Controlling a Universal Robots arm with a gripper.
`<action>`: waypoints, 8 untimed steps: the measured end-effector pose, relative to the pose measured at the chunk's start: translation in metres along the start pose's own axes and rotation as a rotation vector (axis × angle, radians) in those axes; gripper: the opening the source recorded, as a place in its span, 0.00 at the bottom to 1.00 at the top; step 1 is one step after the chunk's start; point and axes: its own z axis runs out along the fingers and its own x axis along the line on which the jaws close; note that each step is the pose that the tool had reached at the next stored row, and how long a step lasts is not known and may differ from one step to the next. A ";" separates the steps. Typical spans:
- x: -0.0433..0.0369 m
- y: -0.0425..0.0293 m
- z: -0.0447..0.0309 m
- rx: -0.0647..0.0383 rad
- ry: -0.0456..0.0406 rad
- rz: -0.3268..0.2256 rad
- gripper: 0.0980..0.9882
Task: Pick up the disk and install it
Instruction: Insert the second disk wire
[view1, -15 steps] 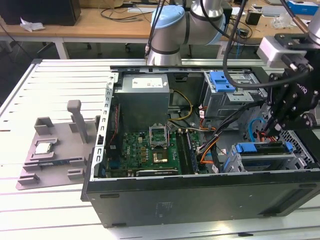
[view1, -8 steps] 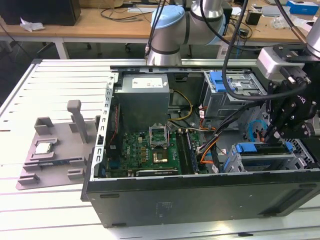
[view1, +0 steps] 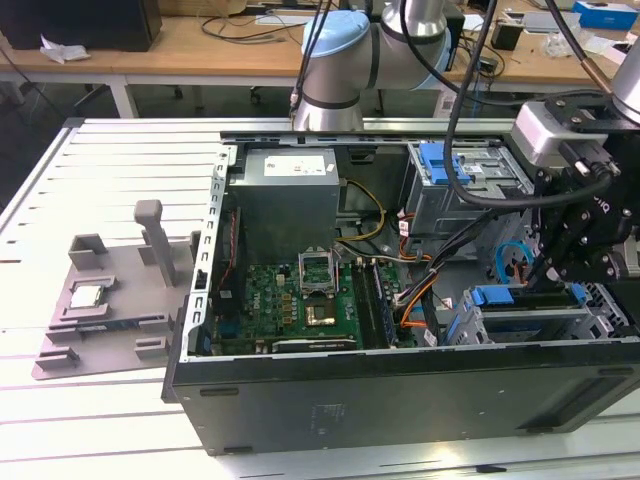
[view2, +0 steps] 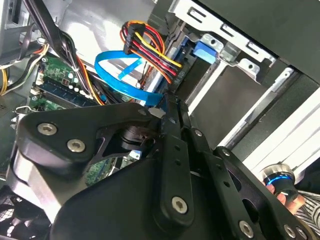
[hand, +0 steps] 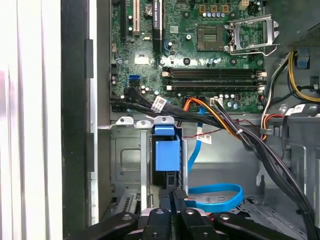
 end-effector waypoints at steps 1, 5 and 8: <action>0.0021 0.0000 0.0001 0.000 -0.0002 0.000 0.07; 0.0032 -0.0001 0.0010 0.000 -0.0002 0.000 0.07; 0.0031 -0.0006 0.0028 0.000 0.0001 0.000 0.07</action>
